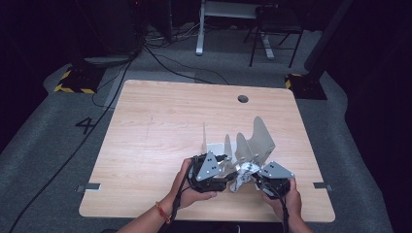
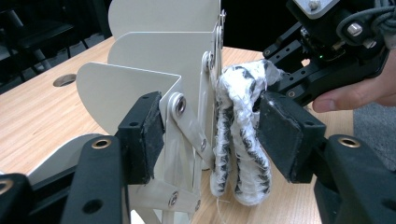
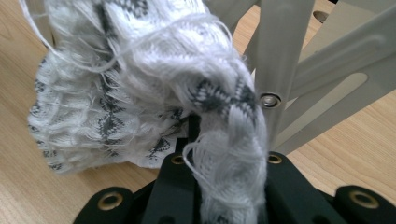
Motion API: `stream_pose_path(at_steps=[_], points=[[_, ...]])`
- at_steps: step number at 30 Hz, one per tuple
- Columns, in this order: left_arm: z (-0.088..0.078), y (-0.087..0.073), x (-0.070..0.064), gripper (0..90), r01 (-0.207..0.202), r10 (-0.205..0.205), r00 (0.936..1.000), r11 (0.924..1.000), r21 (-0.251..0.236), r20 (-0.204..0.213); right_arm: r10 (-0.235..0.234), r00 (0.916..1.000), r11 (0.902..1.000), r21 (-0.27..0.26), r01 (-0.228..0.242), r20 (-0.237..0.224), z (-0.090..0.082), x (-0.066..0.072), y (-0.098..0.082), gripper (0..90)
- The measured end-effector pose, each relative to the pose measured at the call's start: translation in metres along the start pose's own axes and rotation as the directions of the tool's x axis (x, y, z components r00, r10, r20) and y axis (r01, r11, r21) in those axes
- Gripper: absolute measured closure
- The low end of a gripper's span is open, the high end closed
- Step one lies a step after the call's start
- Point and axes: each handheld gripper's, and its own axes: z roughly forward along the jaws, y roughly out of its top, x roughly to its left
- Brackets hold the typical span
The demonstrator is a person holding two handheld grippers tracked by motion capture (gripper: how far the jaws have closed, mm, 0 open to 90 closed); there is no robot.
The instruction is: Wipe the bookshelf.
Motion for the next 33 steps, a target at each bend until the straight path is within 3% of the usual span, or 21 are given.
stream_pose_path(at_steps=[3, 5, 7, 10, 16, 21, 25, 27, 30, 33], points=[[-0.001, 0.004, -0.003, 37.4, -0.002, 0.002, 1.0000, 0.9998, -0.020, -0.003, -0.009, 0.9999, 0.9999, 0.004, 0.009, -0.006, 0.000, 0.002, 0.001, 82.7], [-0.002, 0.009, -0.005, 33.4, -0.022, 0.021, 0.9994, 0.9990, -0.039, -0.027, -0.012, 0.9999, 0.9999, 0.004, 0.012, -0.007, 0.001, 0.003, 0.001, 82.6], [-0.004, 0.016, -0.006, 32.7, -0.008, 0.008, 0.9999, 0.9983, -0.058, -0.010, -0.014, 0.9998, 0.9999, 0.004, 0.014, -0.010, 0.001, 0.004, 0.002, 82.6], [-0.009, 0.022, -0.005, 32.1, -0.033, 0.032, 0.9994, 0.9974, -0.064, -0.015, -0.014, 0.9998, 0.9999, 0.003, 0.014, -0.012, 0.000, 0.004, 0.002, 82.5], [-0.032, 0.020, 0.010, 30.6, -0.046, 0.044, 0.9983, 0.9976, -0.052, -0.038, -0.001, 0.9999, 0.9999, 0.015, 0.002, -0.011, -0.001, -0.004, -0.001, 82.3], [-0.041, 0.014, 0.022, 32.9, -0.088, 0.088, 0.9961, 0.9958, 0.023, -0.005, 0.021, 0.9997, 0.9995, 0.025, -0.021, -0.007, 0.000, -0.012, -0.004, 82.1], [-0.042, 0.010, 0.026, 34.0, -0.074, 0.074, 0.9973, 0.9973, 0.001, -0.007, 0.031, 0.9995, 0.9990, 0.032, -0.031, -0.005, 0.000, -0.017, -0.005, 82.0], [-0.041, 0.010, 0.026, 40.9, -0.072, 0.072, 0.9972, 0.9974, -0.003, 0.018, 0.030, 0.9995, 0.9989, 0.036, -0.029, -0.005, 0.001, -0.018, -0.005, 82.0], [-0.040, 0.011, 0.025, 45.4, -0.087, 0.087, 0.9962, 0.9962, 0.006, 0.004, 0.034, 0.9994, 0.9986, 0.042, -0.034, -0.008, 0.002, -0.020, -0.005, 82.0], [-0.039, 0.011, 0.026, 56.6, -0.040, 0.041, 0.9985, 0.9991, -0.010, 0.036, 0.054, 0.9985, 0.9978, 0.039, -0.054, -0.003, 0.003, -0.026, -0.005, 82.0]])
